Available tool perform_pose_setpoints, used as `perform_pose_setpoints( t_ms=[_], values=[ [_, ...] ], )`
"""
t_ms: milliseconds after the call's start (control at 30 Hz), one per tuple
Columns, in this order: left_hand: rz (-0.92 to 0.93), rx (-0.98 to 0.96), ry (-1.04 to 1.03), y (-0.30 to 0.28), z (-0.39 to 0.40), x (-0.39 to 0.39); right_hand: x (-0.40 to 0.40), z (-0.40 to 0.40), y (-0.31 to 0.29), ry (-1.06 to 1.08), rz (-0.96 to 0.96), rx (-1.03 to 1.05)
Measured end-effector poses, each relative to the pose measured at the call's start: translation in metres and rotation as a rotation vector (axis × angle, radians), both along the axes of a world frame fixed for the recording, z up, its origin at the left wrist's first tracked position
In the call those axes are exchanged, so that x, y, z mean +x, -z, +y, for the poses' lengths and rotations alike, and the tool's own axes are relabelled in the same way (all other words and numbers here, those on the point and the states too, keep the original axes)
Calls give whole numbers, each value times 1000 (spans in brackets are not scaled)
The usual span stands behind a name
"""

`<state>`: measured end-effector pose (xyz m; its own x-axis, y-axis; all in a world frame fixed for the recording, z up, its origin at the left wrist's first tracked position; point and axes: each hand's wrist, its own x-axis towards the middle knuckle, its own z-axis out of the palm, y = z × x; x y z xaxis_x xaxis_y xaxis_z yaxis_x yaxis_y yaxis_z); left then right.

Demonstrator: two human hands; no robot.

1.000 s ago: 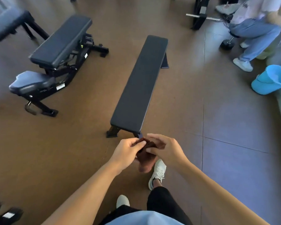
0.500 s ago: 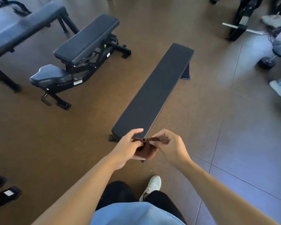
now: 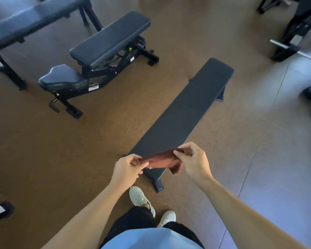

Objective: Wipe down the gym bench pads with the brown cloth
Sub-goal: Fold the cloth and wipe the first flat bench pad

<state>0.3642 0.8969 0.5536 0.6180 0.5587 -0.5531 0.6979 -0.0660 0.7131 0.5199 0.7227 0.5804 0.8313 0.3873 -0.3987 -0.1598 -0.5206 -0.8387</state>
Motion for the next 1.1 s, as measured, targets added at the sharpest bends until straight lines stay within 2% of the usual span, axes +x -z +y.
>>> perform_pose_setpoints(
  t_ms=[67,133,300,400,600,833,967,1100],
  values=[
    [-38,121,-11,6,26,12,15,25,2,-48,-25,-21],
    [-81,157,-36,6,50,28,31,47,1,-108,-33,-27],
    [-132,31,-182,3,89,61,71,93,6,-266,-48,-21],
    [-159,11,-264,19,97,72,91,111,25,-321,-41,1],
    [-103,-94,-487,123,62,70,119,110,128,-479,61,-128],
    [105,-287,-621,292,-57,66,134,51,295,-714,198,-425],
    [194,-270,-665,329,-90,73,142,52,342,-818,178,-445],
    [79,-164,-804,341,-66,79,134,88,363,-741,65,-278]
  ],
)
